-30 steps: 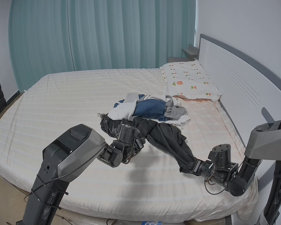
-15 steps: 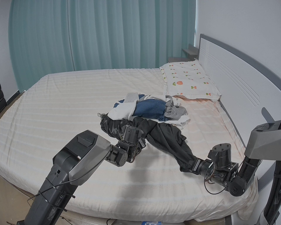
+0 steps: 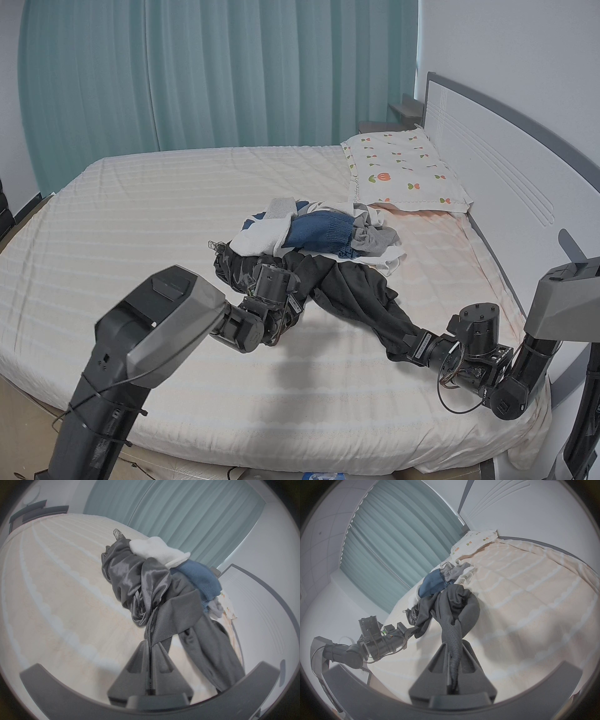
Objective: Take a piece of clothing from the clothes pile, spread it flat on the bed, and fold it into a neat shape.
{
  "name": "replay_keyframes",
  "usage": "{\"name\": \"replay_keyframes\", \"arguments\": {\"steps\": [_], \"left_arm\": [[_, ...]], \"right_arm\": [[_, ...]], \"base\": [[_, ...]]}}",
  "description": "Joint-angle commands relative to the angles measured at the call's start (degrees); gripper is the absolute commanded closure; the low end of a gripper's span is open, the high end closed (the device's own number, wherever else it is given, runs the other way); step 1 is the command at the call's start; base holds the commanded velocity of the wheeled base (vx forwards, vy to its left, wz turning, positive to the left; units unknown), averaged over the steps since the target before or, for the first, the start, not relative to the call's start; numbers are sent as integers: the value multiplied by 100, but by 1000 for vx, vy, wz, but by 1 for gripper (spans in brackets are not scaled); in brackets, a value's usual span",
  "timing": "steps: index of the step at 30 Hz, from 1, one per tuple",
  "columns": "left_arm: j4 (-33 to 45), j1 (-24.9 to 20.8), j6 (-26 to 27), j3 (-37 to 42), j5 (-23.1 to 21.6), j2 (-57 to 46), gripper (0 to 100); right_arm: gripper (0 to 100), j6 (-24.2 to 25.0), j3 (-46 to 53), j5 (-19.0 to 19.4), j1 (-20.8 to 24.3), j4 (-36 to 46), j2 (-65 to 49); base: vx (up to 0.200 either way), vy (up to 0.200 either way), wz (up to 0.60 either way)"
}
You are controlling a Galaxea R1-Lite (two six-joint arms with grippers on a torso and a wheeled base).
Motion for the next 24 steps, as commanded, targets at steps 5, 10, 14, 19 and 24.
{"name": "replay_keyframes", "arguments": {"steps": [5, 10, 14, 19, 24], "left_arm": [[-363, 147, -321, 2373, -843, -3141, 100], [-433, 174, -356, 2777, -975, -4415, 100], [-433, 279, -277, 3366, -1098, -5347, 100], [-433, 385, -268, 3929, -1142, -5945, 100], [-477, 350, -295, 4755, -1124, -6112, 100]], "right_arm": [[100, 12, -78, 60, -136, -742, -1211], [100, -94, -439, 667, -198, -619, -2363], [100, -287, -852, 992, -206, -162, -2943], [100, -322, -860, 1159, -198, -109, -2820], [100, -278, -606, 1185, -206, -312, -2477]], "base": [[0, 0, 0], [0, 0, 0], [0, 0, 0], [0, 0, 0], [0, 0, 0]]}}
